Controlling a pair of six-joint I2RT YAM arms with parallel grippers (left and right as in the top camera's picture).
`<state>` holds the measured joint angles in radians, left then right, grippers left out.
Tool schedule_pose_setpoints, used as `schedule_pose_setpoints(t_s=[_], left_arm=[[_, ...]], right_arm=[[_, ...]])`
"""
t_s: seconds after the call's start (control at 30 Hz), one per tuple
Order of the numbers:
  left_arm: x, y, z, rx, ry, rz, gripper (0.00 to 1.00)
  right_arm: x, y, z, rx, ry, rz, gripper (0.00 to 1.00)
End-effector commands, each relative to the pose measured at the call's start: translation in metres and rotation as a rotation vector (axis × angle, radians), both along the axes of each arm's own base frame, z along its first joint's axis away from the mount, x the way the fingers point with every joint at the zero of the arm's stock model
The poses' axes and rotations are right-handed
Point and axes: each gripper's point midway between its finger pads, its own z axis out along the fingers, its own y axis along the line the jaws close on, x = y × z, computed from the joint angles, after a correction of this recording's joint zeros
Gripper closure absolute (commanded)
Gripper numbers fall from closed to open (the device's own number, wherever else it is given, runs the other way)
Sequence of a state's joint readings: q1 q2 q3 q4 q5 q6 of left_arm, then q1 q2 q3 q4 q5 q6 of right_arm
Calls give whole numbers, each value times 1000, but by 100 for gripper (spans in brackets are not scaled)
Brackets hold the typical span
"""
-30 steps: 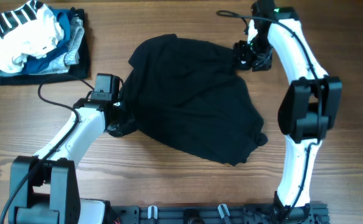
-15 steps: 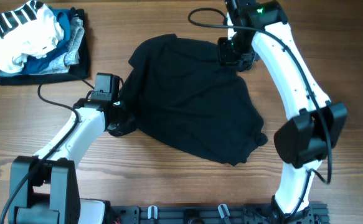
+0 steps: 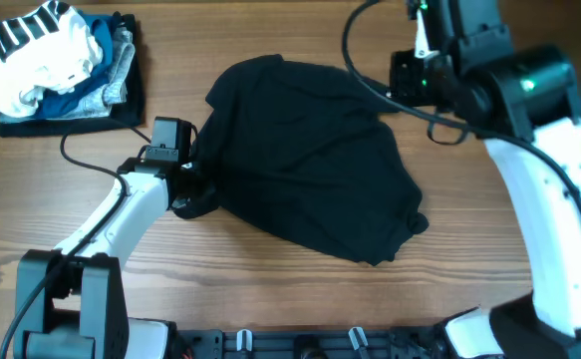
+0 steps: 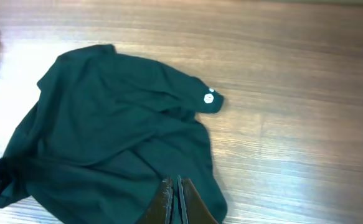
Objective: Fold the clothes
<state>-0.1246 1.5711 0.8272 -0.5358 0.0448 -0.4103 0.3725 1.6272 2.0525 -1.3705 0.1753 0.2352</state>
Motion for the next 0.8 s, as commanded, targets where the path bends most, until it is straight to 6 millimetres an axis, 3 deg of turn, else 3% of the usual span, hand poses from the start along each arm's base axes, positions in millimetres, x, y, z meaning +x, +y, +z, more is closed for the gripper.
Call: schedule_pose_setpoints(t_s=[0.0, 0.07, 0.17, 0.33, 0.5, 0.57, 0.77], left_arm=[[1, 2, 2, 14, -13, 14, 96], [2, 2, 2, 14, -16, 14, 96], [5, 1, 3, 12, -29, 14, 96], [5, 1, 3, 12, -30, 14, 96], [5, 1, 3, 12, -30, 14, 96], [5, 1, 3, 12, -29, 14, 96], [5, 1, 3, 12, -30, 14, 96]], right_arm=[[-24, -26, 25, -40, -56, -83, 96], [-41, -37, 13, -80, 21, -123, 95], [-54, -43, -29, -124, 164, -161, 96], [-59, -6, -128, -91, 345, -70, 96], [-93, 25, -205, -118, 453, 10, 96], [-109, 40, -229, -90, 498, 47, 96], [-150, 45, -271, -107, 603, 90, 96]])
